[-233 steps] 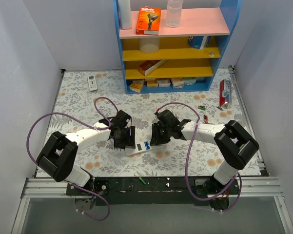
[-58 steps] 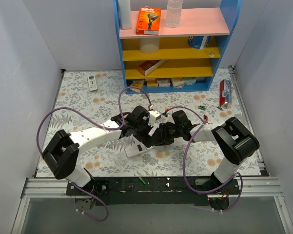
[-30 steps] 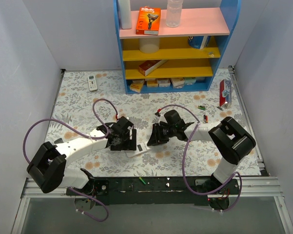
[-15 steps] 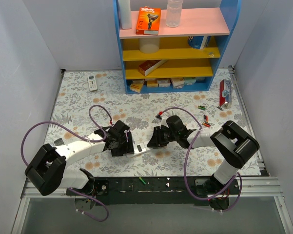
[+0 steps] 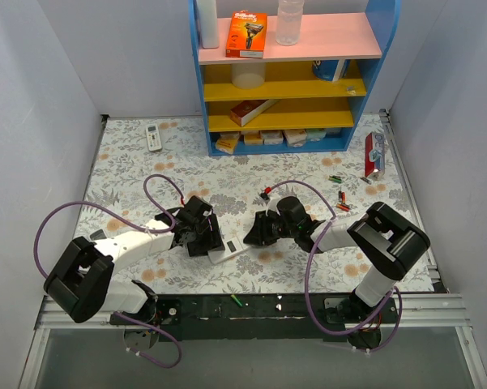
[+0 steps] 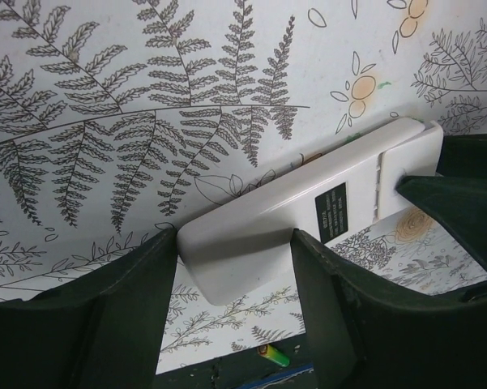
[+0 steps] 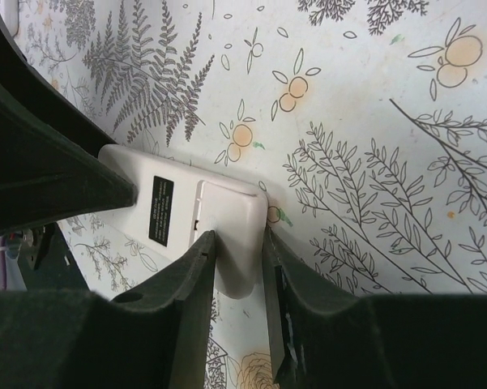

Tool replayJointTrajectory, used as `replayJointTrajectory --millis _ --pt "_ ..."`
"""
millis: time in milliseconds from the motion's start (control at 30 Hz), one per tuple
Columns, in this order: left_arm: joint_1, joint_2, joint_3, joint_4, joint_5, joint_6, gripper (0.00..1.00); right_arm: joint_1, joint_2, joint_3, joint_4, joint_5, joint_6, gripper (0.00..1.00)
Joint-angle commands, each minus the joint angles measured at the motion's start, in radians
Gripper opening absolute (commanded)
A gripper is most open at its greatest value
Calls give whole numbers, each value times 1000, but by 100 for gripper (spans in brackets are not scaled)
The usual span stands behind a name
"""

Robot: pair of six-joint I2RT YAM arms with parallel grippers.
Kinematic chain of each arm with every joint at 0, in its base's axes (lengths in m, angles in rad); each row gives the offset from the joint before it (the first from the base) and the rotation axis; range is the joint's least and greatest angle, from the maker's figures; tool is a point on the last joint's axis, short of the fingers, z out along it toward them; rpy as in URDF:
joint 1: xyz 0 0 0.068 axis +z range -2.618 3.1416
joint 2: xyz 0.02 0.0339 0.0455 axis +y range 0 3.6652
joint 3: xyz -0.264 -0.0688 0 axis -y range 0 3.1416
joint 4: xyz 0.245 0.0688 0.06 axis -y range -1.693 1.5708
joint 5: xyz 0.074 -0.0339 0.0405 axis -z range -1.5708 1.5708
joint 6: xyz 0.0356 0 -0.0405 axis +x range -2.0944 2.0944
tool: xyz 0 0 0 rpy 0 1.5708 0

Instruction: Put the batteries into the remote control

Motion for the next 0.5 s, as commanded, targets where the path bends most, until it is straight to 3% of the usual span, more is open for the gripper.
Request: replayJointTrajectory --millis 0,467 --pt "10 38 -11 7 -7 19 58 9 98 -17 -242 117 -62 36" --pt "18 65 -14 6 -15 41 59 9 73 5 -311 74 -64 41"
